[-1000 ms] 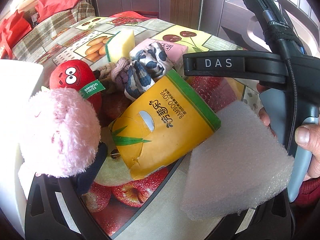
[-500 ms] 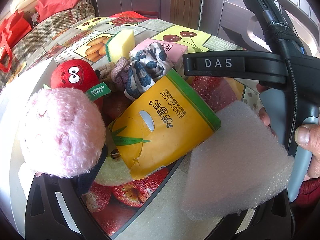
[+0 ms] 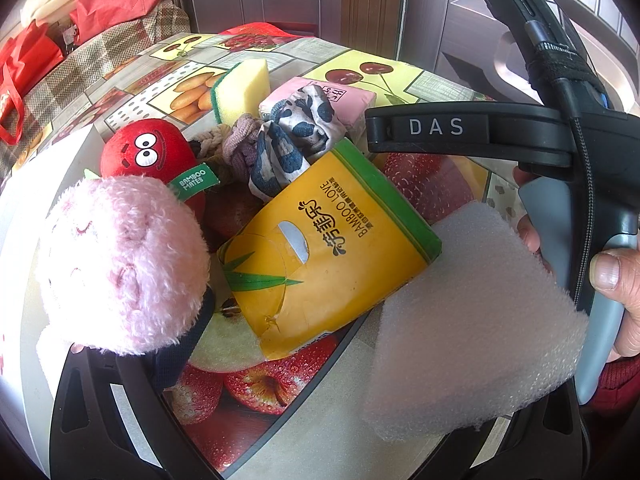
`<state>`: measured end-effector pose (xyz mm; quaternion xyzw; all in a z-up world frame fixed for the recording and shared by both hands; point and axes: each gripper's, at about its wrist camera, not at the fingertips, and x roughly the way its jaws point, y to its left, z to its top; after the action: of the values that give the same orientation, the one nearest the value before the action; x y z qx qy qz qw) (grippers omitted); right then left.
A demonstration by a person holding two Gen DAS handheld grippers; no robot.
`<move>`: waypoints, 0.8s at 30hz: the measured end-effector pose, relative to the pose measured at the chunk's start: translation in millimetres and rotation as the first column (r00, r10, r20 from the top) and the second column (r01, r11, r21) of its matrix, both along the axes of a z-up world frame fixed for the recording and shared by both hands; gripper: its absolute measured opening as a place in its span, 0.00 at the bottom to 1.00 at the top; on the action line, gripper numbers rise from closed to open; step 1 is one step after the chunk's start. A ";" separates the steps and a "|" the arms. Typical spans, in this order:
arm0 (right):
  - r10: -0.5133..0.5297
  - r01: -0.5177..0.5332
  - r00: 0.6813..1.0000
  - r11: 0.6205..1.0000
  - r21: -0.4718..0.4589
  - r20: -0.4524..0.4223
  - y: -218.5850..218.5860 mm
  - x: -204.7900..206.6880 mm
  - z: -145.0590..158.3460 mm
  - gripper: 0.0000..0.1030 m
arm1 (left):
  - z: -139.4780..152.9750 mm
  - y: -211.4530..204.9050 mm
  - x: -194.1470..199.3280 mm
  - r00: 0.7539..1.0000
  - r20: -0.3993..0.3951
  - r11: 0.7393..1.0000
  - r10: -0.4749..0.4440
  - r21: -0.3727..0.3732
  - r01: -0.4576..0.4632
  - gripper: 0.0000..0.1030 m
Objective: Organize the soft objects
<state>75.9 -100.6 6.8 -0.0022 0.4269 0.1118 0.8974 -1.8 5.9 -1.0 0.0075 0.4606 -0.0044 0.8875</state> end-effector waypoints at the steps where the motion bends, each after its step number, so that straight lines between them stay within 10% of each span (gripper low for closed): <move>1: 0.000 0.000 1.000 1.000 0.001 0.000 -0.1 0.0 0.0 1.00 | 0.0 -0.1 0.0 1.000 0.000 1.000 0.000 0.000 0.000 0.99; 24: 0.003 -0.003 1.000 1.000 0.022 0.002 -3.1 -1.0 1.6 1.00 | 0.0 -0.1 0.0 1.000 0.000 1.000 0.000 0.000 0.000 0.99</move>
<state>75.0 -103.7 8.4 0.0071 0.4248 0.1179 0.8976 -1.7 5.9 -1.0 0.0073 0.4607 -0.0045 0.8875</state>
